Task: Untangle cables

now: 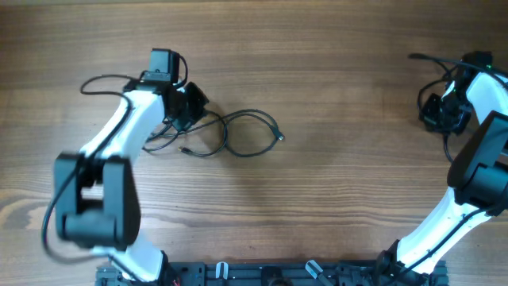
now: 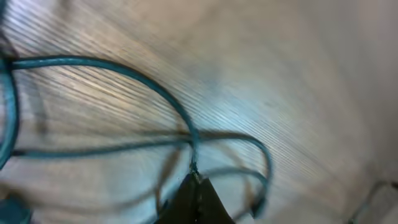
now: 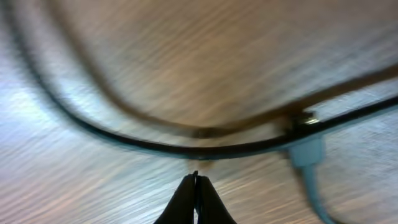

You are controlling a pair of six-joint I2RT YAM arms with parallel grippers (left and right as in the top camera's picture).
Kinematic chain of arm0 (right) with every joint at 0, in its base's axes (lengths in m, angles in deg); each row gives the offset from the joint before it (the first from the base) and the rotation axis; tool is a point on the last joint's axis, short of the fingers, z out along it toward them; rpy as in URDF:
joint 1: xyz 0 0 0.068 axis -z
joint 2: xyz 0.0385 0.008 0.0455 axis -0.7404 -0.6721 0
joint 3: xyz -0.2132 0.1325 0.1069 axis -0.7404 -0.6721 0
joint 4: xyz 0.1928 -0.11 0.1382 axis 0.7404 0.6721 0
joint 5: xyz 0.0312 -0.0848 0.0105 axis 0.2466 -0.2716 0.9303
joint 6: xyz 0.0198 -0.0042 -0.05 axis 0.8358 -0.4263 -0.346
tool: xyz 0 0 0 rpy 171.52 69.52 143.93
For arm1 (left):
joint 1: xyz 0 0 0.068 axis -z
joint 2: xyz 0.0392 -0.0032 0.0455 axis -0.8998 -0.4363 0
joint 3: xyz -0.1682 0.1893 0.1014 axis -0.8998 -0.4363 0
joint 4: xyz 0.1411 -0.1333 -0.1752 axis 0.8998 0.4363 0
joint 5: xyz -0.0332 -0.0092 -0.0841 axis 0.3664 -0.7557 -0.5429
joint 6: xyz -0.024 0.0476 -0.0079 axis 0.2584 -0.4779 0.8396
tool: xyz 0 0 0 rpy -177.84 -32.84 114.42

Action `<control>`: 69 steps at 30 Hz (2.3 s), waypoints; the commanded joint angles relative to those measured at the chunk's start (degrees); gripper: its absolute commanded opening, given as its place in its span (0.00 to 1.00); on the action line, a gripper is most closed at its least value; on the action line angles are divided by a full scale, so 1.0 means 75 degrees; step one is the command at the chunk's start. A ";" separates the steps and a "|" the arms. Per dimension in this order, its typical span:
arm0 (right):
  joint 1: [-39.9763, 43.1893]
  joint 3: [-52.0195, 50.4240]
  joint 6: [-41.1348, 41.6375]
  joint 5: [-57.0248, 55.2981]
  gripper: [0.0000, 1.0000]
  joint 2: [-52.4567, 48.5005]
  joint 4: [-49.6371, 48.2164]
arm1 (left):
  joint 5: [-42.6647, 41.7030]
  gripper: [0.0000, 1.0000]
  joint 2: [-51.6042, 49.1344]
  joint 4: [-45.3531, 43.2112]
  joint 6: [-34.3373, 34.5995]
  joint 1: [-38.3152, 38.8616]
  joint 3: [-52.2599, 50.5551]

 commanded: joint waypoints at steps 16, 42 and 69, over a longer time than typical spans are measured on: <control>-0.2804 0.0131 0.0055 0.4296 0.07 0.0784 0.0507 | 0.2617 0.22 0.0755 0.0519 -0.0382 -0.0006 0.0064; -0.8314 0.0131 0.4730 0.1037 0.58 0.0778 -0.2530 | 0.3477 0.50 0.0755 0.0810 -0.0003 -0.0933 0.0061; -0.9492 0.0125 0.5910 -0.1166 0.39 -0.0143 -0.3255 | 0.3477 0.58 0.0755 0.0801 0.0052 -0.0935 0.0026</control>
